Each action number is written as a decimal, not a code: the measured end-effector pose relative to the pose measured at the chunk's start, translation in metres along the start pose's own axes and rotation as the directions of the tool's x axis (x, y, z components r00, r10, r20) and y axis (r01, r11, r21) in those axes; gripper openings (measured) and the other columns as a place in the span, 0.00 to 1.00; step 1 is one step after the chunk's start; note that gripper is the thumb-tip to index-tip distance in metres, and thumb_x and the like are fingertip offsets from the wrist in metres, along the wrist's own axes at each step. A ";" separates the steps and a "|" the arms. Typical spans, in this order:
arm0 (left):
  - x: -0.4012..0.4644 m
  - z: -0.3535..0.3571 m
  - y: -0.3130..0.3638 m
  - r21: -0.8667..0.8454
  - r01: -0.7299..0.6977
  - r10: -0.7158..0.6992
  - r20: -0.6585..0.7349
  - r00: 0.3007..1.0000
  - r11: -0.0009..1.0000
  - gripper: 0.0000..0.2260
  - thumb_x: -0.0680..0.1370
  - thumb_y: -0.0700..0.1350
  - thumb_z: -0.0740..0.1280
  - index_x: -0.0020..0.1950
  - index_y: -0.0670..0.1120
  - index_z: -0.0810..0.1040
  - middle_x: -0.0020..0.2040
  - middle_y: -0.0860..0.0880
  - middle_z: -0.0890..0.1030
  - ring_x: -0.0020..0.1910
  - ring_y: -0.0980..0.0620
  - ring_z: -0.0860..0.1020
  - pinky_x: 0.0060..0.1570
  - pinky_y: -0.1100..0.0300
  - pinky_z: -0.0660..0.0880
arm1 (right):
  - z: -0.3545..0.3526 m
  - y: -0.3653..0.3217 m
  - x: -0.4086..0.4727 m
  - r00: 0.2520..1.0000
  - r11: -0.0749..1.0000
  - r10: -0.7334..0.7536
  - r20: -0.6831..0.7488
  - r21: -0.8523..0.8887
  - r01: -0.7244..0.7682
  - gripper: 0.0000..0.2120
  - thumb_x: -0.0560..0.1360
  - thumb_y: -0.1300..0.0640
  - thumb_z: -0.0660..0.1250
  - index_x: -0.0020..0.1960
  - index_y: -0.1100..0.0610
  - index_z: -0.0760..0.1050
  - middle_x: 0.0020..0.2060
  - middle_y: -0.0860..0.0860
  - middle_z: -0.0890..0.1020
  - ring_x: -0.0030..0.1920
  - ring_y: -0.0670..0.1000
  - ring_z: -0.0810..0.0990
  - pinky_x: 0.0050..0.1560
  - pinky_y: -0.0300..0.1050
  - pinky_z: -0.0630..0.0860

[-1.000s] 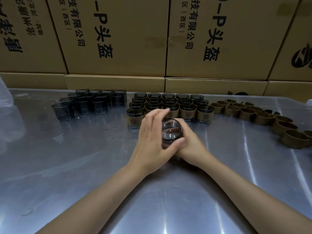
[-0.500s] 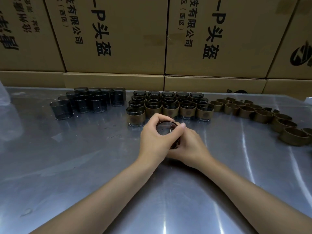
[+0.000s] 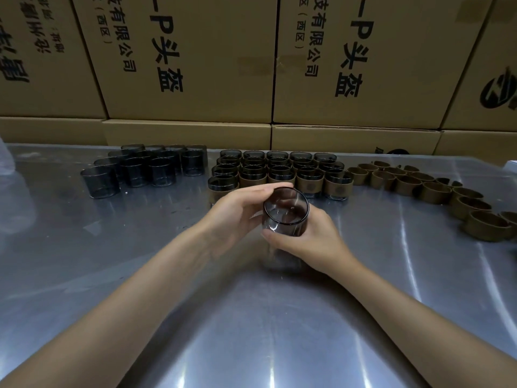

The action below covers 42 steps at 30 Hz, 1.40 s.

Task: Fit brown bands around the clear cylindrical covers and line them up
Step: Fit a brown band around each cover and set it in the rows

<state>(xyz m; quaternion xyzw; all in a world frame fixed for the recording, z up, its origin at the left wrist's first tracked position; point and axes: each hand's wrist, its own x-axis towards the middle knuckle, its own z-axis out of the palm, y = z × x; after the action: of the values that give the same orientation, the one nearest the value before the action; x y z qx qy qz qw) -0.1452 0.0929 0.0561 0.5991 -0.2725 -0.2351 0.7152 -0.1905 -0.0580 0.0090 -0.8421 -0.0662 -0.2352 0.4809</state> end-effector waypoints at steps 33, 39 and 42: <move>0.001 0.020 -0.016 0.061 -0.125 0.132 -0.131 0.983 0.990 0.20 0.75 0.56 0.66 0.64 0.48 0.76 0.61 0.47 0.80 0.58 0.56 0.79 0.56 0.62 0.76 | -0.003 -0.010 -0.005 0.991 0.996 0.091 -0.097 0.031 -0.088 0.27 0.60 0.33 0.73 0.53 0.43 0.70 0.46 0.41 0.82 0.48 0.42 0.82 0.46 0.41 0.79; -0.005 0.018 -0.037 0.638 -0.291 0.379 -0.001 0.925 0.713 0.35 0.70 0.50 0.75 0.73 0.57 0.62 0.69 0.59 0.67 0.67 0.64 0.67 0.62 0.76 0.63 | -0.006 -0.021 0.000 0.935 0.742 0.355 0.012 0.605 -0.289 0.26 0.61 0.37 0.70 0.54 0.49 0.79 0.48 0.53 0.86 0.48 0.52 0.85 0.48 0.46 0.82; -0.005 0.023 -0.038 0.680 -0.337 0.541 -0.105 0.834 0.652 0.31 0.71 0.46 0.76 0.71 0.49 0.68 0.64 0.54 0.72 0.62 0.64 0.71 0.60 0.74 0.66 | -0.003 -0.026 0.001 0.904 0.667 0.399 0.156 0.627 -0.403 0.35 0.58 0.33 0.69 0.57 0.54 0.80 0.50 0.54 0.85 0.51 0.51 0.85 0.53 0.50 0.80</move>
<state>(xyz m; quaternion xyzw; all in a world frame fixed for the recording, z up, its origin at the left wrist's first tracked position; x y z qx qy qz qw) -0.1649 0.0735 0.0210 0.7473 -0.3625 0.1470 0.5372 -0.1996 -0.0471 0.0311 -0.6186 0.0421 -0.0841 0.7800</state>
